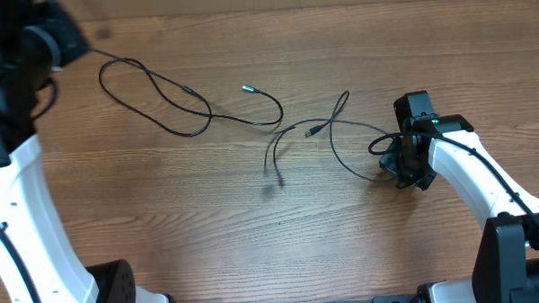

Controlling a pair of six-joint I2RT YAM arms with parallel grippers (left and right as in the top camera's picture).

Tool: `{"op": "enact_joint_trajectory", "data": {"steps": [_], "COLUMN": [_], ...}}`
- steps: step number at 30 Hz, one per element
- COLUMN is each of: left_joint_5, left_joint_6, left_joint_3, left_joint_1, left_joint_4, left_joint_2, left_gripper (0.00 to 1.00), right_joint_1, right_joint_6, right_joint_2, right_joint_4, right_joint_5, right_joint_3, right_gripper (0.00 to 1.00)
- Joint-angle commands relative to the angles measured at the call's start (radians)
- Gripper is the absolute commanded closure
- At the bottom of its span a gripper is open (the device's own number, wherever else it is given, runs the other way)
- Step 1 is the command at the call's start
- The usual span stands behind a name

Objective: Untangle cables
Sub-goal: 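Drag one cable with the left gripper far to the left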

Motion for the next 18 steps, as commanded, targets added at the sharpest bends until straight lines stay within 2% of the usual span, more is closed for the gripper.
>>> {"op": "enact_joint_trajectory", "data": {"steps": [1,4,6,13,18], "left_joint_5": [-0.011,0.004,0.002,0.037,0.024], "left_joint_6": [-0.098,-0.168,-0.167,-0.166,-0.158], "left_joint_3": [0.008,0.008,0.008,0.005,0.005], "left_joint_1": [0.190,0.349,0.398,0.376,0.359], "left_joint_4": [0.020,0.013,0.013,-0.031,-0.118], "left_joint_2": [-0.022,-0.021,-0.021,-0.013,0.073], "left_gripper": [0.96,0.96,0.96,0.96,0.96], "right_joint_1": [0.000,0.000,0.000,0.000,0.000], "right_joint_6": [-0.003,-0.003,-0.003,-0.003,-0.003], "right_joint_2": [-0.021,-0.021,-0.021,-0.021,-0.021], "right_joint_4": [0.003,0.003,0.003,0.003,0.003], "right_joint_5": [0.018,0.019,0.019,0.018,0.018], "right_joint_3": [0.001,0.001,0.001,0.001,0.001], "right_gripper": [0.95,0.95,0.95,0.95,0.95]}}
